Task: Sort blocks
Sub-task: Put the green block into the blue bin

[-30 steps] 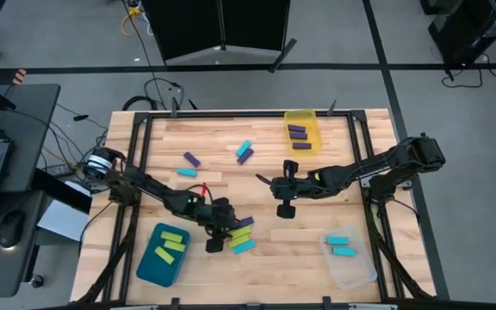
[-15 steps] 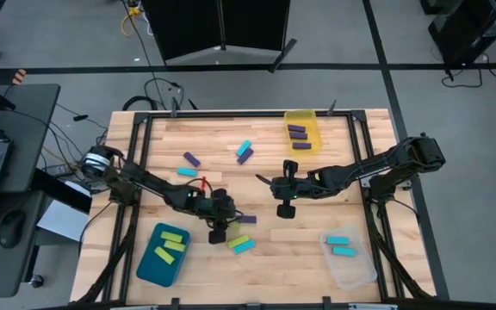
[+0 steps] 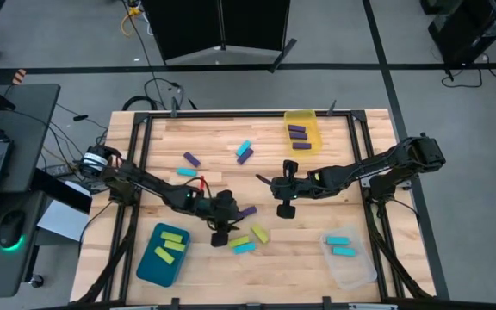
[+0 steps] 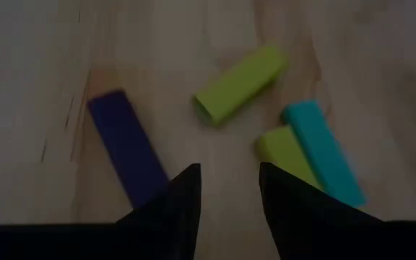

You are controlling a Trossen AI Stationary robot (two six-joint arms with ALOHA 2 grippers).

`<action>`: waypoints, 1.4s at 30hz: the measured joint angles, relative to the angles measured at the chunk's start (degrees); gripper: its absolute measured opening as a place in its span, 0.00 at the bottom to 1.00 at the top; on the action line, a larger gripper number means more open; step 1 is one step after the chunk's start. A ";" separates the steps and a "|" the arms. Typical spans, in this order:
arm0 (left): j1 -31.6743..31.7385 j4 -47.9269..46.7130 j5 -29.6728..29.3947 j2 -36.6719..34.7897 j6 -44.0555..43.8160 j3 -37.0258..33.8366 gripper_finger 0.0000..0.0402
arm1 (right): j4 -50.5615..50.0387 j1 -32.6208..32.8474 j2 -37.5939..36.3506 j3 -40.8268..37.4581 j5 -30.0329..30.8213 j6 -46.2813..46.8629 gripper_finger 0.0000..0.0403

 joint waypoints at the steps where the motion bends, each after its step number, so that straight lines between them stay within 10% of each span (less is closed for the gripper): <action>1: 0.00 0.01 0.33 0.00 0.07 0.60 0.37 | 0.00 0.00 0.00 0.00 0.00 0.01 0.04; 26: 5.72 -8.50 19.91 12.50 30.82 18.76 0.30 | -15.61 7.97 -8.24 -0.07 4.77 10.05 0.03; 42: 6.39 -12.71 18.87 20.37 38.13 26.84 0.52 | -19.25 10.34 -11.28 -0.04 6.93 11.15 0.04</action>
